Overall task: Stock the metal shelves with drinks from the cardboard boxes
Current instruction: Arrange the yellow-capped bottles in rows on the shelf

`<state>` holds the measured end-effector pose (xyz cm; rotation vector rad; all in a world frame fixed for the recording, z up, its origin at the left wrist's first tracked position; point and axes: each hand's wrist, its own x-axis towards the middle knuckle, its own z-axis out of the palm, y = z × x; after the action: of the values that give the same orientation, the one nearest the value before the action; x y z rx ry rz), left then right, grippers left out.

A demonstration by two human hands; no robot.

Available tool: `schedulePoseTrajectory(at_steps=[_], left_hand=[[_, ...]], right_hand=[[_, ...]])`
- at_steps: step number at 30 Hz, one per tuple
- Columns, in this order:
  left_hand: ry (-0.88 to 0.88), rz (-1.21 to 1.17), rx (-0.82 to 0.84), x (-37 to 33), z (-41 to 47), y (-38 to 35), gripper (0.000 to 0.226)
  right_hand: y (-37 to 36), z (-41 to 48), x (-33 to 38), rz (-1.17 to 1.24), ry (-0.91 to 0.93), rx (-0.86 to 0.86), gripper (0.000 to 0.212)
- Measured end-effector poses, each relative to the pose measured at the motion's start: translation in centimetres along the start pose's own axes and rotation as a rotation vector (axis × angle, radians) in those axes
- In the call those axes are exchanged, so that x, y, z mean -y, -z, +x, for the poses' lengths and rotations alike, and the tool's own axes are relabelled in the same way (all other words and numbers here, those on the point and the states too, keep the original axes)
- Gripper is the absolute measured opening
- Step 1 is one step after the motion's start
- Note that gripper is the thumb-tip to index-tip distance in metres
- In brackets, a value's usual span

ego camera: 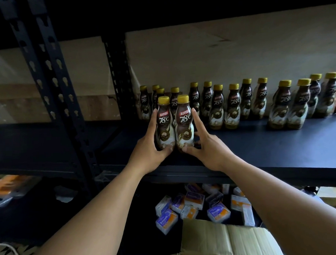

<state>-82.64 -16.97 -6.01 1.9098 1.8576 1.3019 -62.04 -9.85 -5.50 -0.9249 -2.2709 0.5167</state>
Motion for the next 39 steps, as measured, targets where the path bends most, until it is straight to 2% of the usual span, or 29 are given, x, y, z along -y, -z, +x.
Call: schedulePoseTrajectory(at_steps=[9, 23, 31, 34, 39], left_hand=[[-0.007, -0.001, -0.025, 0.0, 0.0, 0.0, 0.111], [0.022, -0.006, -0.076, 0.1, -0.2, 0.0, 0.112], [0.031, -0.001, -0.118, -0.4, -0.5, -0.2, 0.122], [0.031, 0.046, -0.176, -0.7, -1.7, -0.4, 0.121], [0.032, 0.128, -0.309, -0.7, -7.4, -2.3, 0.098]], right_hand=[[0.1, 0.3, 0.7, -0.068, -0.017, 0.02, 0.116], [-0.3, 0.5, 0.4, -0.006, -0.016, 0.023, 0.116], [-0.3, 0.1, 0.5, 0.017, -0.019, 0.003, 0.121], [-0.2, -0.8, 0.8, -0.055, 0.005, -0.08, 0.114], [-0.8, -4.8, 0.5, -0.24, -0.027, -0.185, 0.094]])
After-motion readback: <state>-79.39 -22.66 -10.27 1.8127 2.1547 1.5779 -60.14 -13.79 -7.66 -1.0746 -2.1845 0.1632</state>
